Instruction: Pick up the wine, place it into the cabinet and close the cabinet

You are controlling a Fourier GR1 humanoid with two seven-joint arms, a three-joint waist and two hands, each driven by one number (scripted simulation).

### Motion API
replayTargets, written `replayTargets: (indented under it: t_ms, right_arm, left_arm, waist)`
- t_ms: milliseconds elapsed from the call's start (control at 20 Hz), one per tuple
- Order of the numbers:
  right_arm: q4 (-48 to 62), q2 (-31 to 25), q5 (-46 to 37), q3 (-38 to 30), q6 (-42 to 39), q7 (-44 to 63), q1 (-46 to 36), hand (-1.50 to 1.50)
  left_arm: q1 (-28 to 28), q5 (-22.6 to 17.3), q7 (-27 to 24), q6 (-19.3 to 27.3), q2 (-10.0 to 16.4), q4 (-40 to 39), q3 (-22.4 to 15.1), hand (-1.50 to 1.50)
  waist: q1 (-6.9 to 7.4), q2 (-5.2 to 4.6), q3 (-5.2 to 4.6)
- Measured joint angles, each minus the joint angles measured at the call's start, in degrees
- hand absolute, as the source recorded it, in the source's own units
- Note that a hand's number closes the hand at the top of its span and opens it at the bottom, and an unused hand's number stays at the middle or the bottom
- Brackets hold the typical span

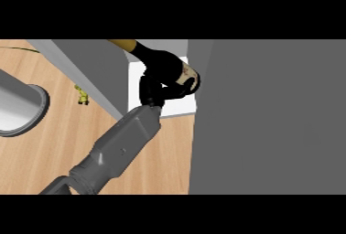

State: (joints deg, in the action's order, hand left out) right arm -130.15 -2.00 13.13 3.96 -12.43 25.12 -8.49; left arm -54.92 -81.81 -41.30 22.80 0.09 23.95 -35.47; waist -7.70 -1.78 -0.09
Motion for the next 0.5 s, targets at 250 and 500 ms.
replayTargets:
  t_ms: [250,500]
  right_arm:
    - [-1.1,-0.1,0.2,0.3,-0.5,-0.3,1.4,-1.5]
    - [-1.8,-0.5,0.4,0.1,-0.5,0.3,1.8,-1.5]
  left_arm:
    - [-1.0,-3.7,-1.9,1.4,0.1,-0.3,-0.3,-1.5]
    - [-1.2,-6.5,-3.8,2.5,0.0,-0.4,-1.9,-1.5]
  waist:
    - [-0.25,-0.03,0.01]
    - [-0.1,0.01,0.01]
